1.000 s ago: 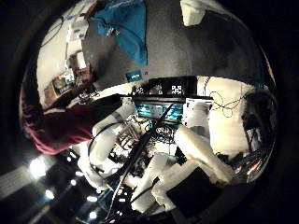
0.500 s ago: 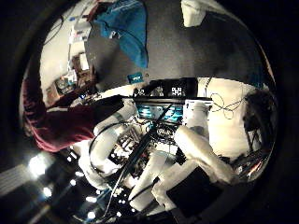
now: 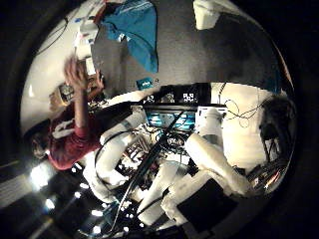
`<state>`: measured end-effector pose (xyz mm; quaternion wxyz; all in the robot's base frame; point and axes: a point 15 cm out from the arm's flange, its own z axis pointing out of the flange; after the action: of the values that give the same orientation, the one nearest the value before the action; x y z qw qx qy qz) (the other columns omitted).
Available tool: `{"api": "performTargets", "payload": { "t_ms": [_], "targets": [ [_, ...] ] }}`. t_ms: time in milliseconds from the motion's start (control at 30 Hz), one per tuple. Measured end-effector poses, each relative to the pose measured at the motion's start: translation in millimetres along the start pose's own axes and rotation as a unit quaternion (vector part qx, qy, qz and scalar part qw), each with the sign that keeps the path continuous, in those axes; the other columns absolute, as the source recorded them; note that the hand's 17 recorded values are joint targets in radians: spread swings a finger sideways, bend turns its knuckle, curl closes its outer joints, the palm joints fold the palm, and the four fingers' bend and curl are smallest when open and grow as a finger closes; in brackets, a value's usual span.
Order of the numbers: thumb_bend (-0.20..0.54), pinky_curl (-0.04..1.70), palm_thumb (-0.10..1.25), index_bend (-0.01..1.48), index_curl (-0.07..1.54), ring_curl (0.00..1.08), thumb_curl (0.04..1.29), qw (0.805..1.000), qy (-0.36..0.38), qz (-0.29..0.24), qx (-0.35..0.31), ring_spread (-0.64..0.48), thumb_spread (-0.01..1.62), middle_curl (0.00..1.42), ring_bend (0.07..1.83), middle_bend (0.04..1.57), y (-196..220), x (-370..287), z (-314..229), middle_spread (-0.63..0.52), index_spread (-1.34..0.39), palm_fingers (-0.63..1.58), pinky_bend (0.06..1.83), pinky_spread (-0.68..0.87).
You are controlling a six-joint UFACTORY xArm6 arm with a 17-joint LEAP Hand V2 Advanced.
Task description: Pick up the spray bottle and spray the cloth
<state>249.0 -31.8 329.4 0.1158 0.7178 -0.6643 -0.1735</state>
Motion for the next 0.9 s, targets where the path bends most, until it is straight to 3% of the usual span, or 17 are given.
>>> {"api": "performTargets", "payload": {
  "t_ms": [633,900],
  "targets": [
    [-0.014,0.29,0.82,0.31,0.38,0.08,0.31,0.997,-0.009,0.050,0.059,0.22,1.20,0.34,0.16,0.20,-12,35,-12,0.10,-0.35,0.03,0.19,0.39],
    [-0.011,0.31,0.85,0.27,0.37,0.09,0.32,0.989,0.010,0.049,0.143,0.22,1.19,0.32,0.17,0.19,-39,48,-33,0.09,-0.35,0.01,0.20,0.39]
  ]
}}
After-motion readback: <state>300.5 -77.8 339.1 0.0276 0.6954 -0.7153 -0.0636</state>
